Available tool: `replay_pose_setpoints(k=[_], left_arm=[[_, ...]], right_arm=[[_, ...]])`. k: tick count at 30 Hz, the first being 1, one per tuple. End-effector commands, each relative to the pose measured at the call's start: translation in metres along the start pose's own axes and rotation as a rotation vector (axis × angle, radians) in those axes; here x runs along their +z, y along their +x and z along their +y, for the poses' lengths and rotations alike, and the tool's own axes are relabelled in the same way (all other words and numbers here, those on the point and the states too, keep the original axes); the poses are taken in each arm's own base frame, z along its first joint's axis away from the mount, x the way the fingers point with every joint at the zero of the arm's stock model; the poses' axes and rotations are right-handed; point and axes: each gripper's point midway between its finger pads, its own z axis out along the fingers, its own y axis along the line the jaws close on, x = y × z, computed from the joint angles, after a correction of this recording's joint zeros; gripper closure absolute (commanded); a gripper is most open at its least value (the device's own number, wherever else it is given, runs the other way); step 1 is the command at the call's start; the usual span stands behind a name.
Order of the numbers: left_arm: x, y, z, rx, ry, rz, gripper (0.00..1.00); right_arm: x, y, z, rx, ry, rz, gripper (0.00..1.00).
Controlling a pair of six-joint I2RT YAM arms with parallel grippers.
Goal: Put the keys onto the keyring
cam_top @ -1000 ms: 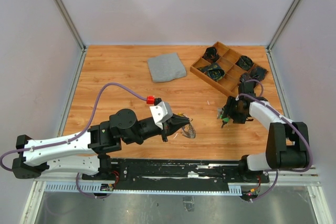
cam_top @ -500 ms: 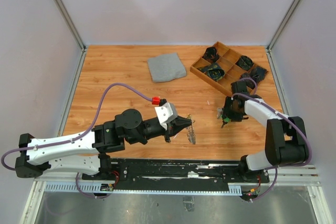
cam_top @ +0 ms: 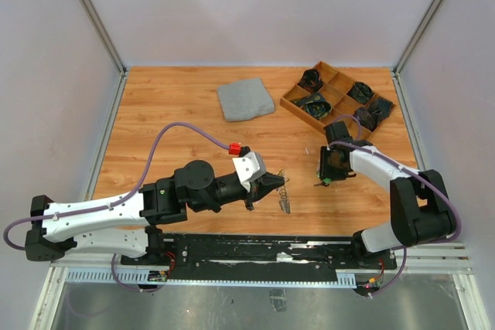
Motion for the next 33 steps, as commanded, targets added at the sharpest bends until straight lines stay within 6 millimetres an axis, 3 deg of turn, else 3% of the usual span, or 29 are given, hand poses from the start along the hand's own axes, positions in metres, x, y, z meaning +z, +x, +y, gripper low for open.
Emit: replay_pose_setpoints(k=[1, 10, 18, 22, 28, 33], left_arm=[[0.001, -0.026, -0.001, -0.007, 0.012, -0.062, 0.99], [-0.004, -0.023, 0.006, -0.017, -0.023, -0.077, 1.0], [0.001, -0.022, 0.007, -0.025, -0.03, -0.072, 1.0], [0.003, -0.02, 0.008, -0.023, -0.032, -0.059, 1.0], [0.003, -0.021, 0.009, -0.031, -0.041, -0.066, 0.99], [0.005, -0.019, 0.007, -0.035, -0.032, -0.059, 0.99]], right_arm=[[-0.002, 0.014, 0.002, -0.076, 0.034, 0.043, 0.63], [-0.011, 0.012, 0.03, -0.232, -0.033, 0.027, 0.66], [-0.034, -0.006, 0.054, -0.336, -0.167, -0.125, 0.62], [-0.051, -0.016, 0.044, -0.29, -0.121, -0.205, 0.51], [-0.054, -0.02, 0.008, -0.121, -0.009, -0.205, 0.56], [-0.044, -0.003, 0.015, -0.121, -0.083, -0.072, 0.59]])
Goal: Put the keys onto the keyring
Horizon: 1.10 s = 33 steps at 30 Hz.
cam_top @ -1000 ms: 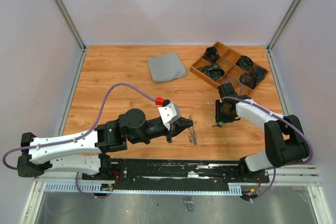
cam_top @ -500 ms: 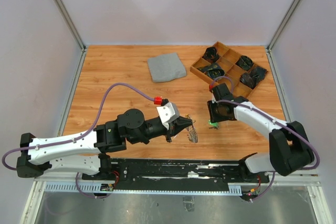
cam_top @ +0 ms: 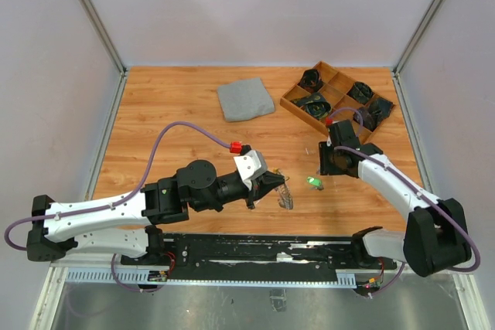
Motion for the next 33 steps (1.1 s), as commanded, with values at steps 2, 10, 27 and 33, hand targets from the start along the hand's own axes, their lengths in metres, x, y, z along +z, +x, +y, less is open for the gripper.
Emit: replay_pose_setpoints(k=[2, 10, 27, 33], left_arm=[[0.001, -0.024, 0.002, -0.026, -0.006, -0.072, 0.99], [-0.001, -0.024, 0.001, -0.031, -0.005, -0.074, 1.0], [0.001, -0.025, 0.0, -0.032, 0.004, -0.072, 1.0], [0.003, -0.024, -0.002, -0.033, 0.01, -0.069, 0.99]], right_arm=[[0.003, 0.031, 0.01, 0.046, -0.068, 0.168, 0.59], [0.008, 0.048, 0.015, 0.07, -0.099, 0.201, 0.58], [0.026, 0.062, 0.012, 0.027, -0.081, 0.296, 0.63], [0.029, 0.059, 0.009, 0.02, -0.059, 0.296, 0.68]])
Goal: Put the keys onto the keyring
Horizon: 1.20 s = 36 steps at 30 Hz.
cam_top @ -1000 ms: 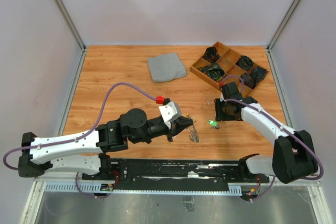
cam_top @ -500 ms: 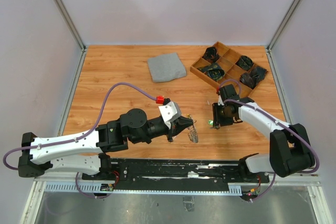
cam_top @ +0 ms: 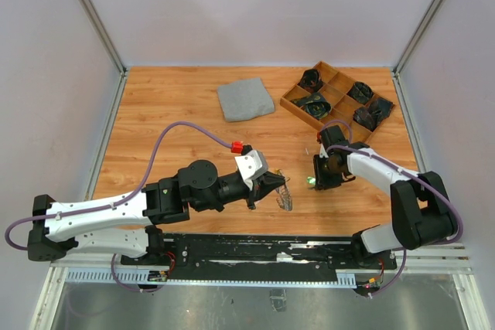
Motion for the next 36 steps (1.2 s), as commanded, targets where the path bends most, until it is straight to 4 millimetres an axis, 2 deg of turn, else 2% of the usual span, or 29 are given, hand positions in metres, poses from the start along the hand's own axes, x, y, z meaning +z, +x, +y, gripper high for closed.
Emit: replay_pose_setpoints(k=[1, 7, 10, 14, 19, 21, 22, 23, 24, 26, 27, 32, 36], left_arm=[[0.002, -0.026, -0.001, -0.018, 0.008, -0.072, 1.0], [0.001, -0.026, 0.0, -0.018, 0.004, -0.073, 0.99], [0.001, -0.025, 0.0, -0.019, 0.004, -0.071, 1.0], [0.001, -0.026, 0.0, -0.019, 0.002, -0.073, 0.99], [0.001, -0.026, 0.0, -0.019, 0.003, -0.072, 1.0], [0.002, -0.026, 0.0, -0.021, 0.004, -0.072, 0.99], [0.002, -0.026, 0.0, -0.02, 0.005, -0.072, 0.99], [0.002, -0.026, -0.001, -0.023, 0.005, -0.073, 0.99], [0.002, -0.025, 0.0, -0.022, 0.005, -0.071, 0.99], [0.002, -0.025, -0.001, -0.022, 0.009, -0.07, 1.0], [0.002, -0.026, -0.001, -0.021, 0.008, -0.07, 0.99], [0.001, -0.026, -0.001, -0.019, 0.009, -0.067, 0.99], [0.001, -0.026, -0.002, -0.022, 0.012, -0.07, 1.0]], right_arm=[[-0.002, -0.007, -0.007, -0.004, 0.03, -0.017, 0.7], [-0.007, -0.011, -0.005, -0.021, 0.026, -0.041, 0.86], [-0.012, -0.014, 0.002, -0.052, 0.003, -0.065, 0.92], [-0.023, -0.022, 0.026, -0.149, -0.07, -0.121, 0.97], [-0.037, -0.024, 0.073, -0.278, -0.283, -0.168, 0.99], [-0.039, -0.023, 0.078, -0.292, -0.303, -0.171, 0.99], [-0.039, -0.024, 0.075, -0.286, -0.287, -0.172, 0.98], [-0.038, -0.027, 0.061, -0.259, -0.199, -0.178, 0.96], [-0.037, -0.029, 0.045, -0.224, -0.104, -0.176, 0.89], [-0.036, -0.027, 0.017, -0.168, 0.059, -0.153, 0.66], [-0.035, -0.025, 0.006, -0.142, 0.11, -0.143, 0.62], [-0.029, -0.016, -0.015, -0.095, 0.194, -0.086, 0.59], [-0.024, -0.014, -0.014, -0.106, 0.196, -0.06, 0.59]])
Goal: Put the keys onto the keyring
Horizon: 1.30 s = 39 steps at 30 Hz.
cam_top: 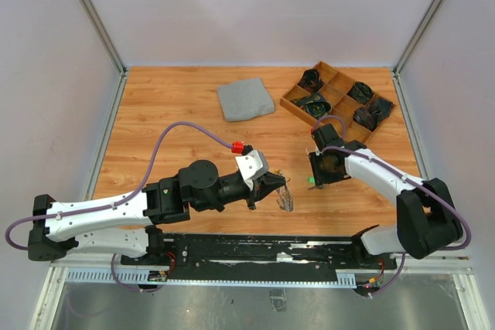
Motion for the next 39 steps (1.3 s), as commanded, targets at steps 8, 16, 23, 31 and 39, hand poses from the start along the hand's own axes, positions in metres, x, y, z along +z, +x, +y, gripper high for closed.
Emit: replay_pose_setpoints(k=[8, 16, 23, 31, 39], left_arm=[[0.002, -0.028, -0.001, -0.019, 0.009, -0.078, 1.0], [0.002, -0.029, -0.002, -0.018, 0.012, -0.078, 0.99], [0.001, -0.028, -0.001, -0.021, 0.009, -0.079, 0.99], [0.001, -0.027, -0.002, -0.022, 0.012, -0.076, 0.99], [0.001, -0.028, -0.002, -0.023, 0.014, -0.077, 0.99]], right_arm=[[0.003, 0.002, -0.01, -0.034, 0.105, 0.066, 0.65], [0.011, -0.001, -0.006, -0.058, 0.101, 0.068, 0.69], [0.012, -0.003, 0.005, -0.077, 0.065, 0.056, 0.68], [-0.006, -0.013, 0.006, -0.081, 0.07, -0.006, 0.72], [0.004, -0.009, 0.018, -0.116, 0.054, 0.029, 0.72]])
